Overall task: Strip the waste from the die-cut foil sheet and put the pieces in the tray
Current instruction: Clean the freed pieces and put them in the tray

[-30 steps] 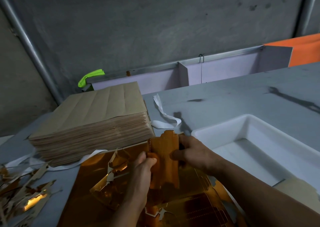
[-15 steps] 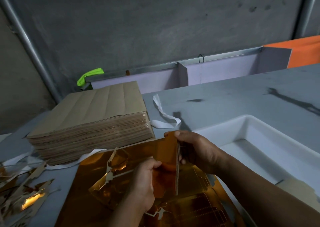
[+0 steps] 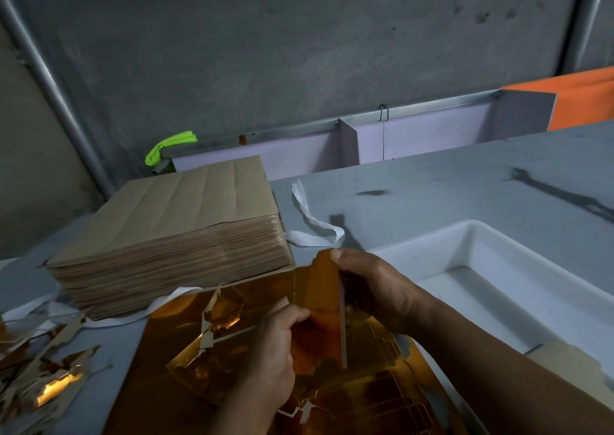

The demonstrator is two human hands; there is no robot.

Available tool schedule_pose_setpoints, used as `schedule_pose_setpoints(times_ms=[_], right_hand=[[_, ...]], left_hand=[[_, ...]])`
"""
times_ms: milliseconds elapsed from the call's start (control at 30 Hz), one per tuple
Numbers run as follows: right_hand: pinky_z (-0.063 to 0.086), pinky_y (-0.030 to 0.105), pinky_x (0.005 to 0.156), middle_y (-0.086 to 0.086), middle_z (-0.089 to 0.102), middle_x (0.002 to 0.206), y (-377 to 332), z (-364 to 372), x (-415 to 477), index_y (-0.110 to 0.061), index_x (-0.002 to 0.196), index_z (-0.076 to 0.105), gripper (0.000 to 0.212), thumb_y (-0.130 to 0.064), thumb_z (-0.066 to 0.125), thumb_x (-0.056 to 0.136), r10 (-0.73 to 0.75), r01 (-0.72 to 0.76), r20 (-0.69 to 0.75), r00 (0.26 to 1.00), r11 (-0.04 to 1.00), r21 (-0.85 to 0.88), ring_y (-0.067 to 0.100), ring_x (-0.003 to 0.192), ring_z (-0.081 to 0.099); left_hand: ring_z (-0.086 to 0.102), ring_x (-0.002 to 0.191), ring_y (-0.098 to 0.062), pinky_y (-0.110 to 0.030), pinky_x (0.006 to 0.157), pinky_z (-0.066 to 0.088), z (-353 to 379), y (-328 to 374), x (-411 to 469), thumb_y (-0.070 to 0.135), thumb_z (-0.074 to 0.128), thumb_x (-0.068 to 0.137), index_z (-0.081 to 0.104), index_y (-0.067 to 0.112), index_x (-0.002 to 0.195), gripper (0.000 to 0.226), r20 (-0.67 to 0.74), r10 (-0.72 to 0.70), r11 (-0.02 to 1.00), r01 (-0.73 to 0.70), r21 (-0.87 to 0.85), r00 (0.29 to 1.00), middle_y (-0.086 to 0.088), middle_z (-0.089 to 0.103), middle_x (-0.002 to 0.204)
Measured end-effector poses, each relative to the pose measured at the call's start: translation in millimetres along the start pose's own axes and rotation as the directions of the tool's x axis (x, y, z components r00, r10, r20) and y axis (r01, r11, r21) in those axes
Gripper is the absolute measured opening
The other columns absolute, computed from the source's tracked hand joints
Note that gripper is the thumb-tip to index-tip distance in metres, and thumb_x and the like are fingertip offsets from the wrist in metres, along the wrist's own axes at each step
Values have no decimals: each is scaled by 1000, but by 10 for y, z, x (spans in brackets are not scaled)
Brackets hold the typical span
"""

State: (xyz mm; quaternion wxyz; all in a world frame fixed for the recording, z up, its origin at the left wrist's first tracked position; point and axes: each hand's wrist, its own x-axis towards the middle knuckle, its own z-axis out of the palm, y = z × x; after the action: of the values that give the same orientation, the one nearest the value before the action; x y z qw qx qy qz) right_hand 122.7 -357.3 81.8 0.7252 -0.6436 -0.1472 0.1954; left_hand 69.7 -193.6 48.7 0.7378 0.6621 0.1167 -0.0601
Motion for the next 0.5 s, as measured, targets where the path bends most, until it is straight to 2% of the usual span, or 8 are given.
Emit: schedule_pose_setpoints(times_ms=[100,167,200,267,300,367,400,500], right_hand=[[55,32,70,6,68,92,7,6,4,-12,109,62,46,-49,66,81,28,-28,0,1000,995,-100,24,84,67],[58,41,84,9,72,104,25,17,15,-15,112,66,28,-31,67,90,38,-37,5,999,988,-148,28,97,70],[58,43,86,8,73,105,26,24,13,-15,111,68,20,-22,65,92,37,-36,-1,999,985,-166,28,98,70],[59,37,77,6,75,100,18,23,2,-14,106,73,16,-13,62,94,7,-10,-22,1000,985,-172,23,93,72],[59,31,70,6,76,97,11,22,-6,-14,103,74,16,-10,61,94,-15,10,-33,999,988,-157,20,89,73],[54,20,59,5,76,91,4,26,-18,-14,99,76,18,-7,61,94,-55,47,-64,996,992,-120,12,77,73],[52,17,56,3,76,87,6,31,-19,-15,98,77,18,-6,61,94,-78,68,-80,994,991,-116,9,71,72],[53,17,61,-3,77,86,37,56,0,-21,98,78,21,-8,61,95,-156,137,-99,983,974,-181,7,74,72]], left_hand=[[66,93,-30,-40,67,50,7,43,2,25,51,96,63,27,105,15,-93,101,992,-93,85,991,-10,71,102],[67,90,-28,-42,71,52,4,74,-4,25,51,98,63,33,100,15,-130,154,983,-138,124,979,-8,71,99],[67,91,-26,-43,74,52,8,82,-5,25,52,98,64,37,96,18,-139,175,977,-155,144,975,-6,72,99],[66,98,-24,-45,83,51,25,89,-9,23,54,96,65,38,94,18,-152,212,969,-187,161,965,-6,70,103],[64,103,-24,-43,82,50,49,103,-15,23,56,95,64,34,101,15,-173,217,968,-189,165,961,-7,68,109],[59,111,-23,-33,76,45,76,120,-5,24,61,93,56,27,123,31,-257,226,968,-186,170,940,-4,61,121],[58,111,-22,-30,73,44,78,128,-6,23,63,91,52,25,127,37,-304,236,969,-200,143,923,-4,59,122],[59,99,-19,-29,67,42,79,187,-42,30,66,89,52,25,109,25,-407,274,961,-262,86,871,-4,60,111]])
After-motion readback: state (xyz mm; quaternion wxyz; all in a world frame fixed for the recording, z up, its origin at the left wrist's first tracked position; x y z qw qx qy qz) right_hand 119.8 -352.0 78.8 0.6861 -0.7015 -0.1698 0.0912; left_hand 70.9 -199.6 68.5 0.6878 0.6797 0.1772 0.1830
